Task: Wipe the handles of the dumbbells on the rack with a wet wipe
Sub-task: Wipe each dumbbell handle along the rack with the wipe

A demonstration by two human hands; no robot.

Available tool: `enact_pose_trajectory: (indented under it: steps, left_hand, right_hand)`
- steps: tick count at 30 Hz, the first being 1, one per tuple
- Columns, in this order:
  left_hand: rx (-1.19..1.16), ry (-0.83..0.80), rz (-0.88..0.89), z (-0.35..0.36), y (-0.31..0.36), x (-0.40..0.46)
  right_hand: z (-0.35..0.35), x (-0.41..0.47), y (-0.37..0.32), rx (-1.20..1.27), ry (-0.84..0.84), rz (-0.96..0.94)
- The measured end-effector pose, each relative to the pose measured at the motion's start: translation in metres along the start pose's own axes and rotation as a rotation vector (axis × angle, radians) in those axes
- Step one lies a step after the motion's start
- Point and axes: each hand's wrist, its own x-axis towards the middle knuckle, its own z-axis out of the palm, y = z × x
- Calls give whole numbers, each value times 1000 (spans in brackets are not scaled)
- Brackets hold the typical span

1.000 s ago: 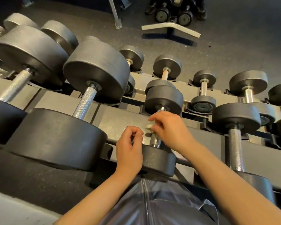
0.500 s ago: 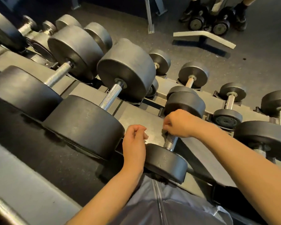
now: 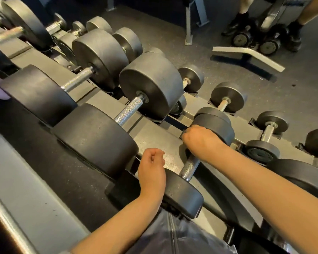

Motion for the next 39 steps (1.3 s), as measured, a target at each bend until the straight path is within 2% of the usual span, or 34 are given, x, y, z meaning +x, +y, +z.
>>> enact_pose_trajectory:
  steps: [4, 7, 9, 11, 15, 18, 20, 24, 26, 29, 34, 39]
  left_hand:
    - [-1, -11, 30, -1, 0, -1]
    - [15, -13, 53, -1, -1, -1]
    - [20, -25, 71, -2, -2, -1]
    - [23, -31, 86, -3, -2, 0]
    - [27, -36, 92, -1, -2, 1]
    - [27, -43, 99, -2, -3, 1]
    - [20, -51, 106, -3, -3, 1]
    - [25, -57, 141, -3, -3, 1]
    - [31, -61, 150, -3, -4, 1]
    - [34, -65, 142, -3, -5, 2]
    - [38, -67, 132, -3, -7, 2]
    - [54, -57, 137, -2, -6, 2]
  right_hand:
    - [16, -8, 5, 33, 129, 0]
    - [16, -15, -3, 392, 157, 86]
    - [15, -24, -15, 613, 129, 30]
    - [15, -34, -28, 730, 101, -86]
    - [16, -40, -25, 813, 77, -177]
    - [19, -46, -16, 772, 88, -212]
    - [32, -59, -14, 823, 95, -177]
    - [66, -87, -24, 1125, 194, -40]
    - [69, -86, -30, 1082, 278, -19]
    - [56, -76, -28, 830, 312, -124]
    - [28, -59, -24, 510, 230, -299]
    - [0, -30, -25, 116, 43, -342]
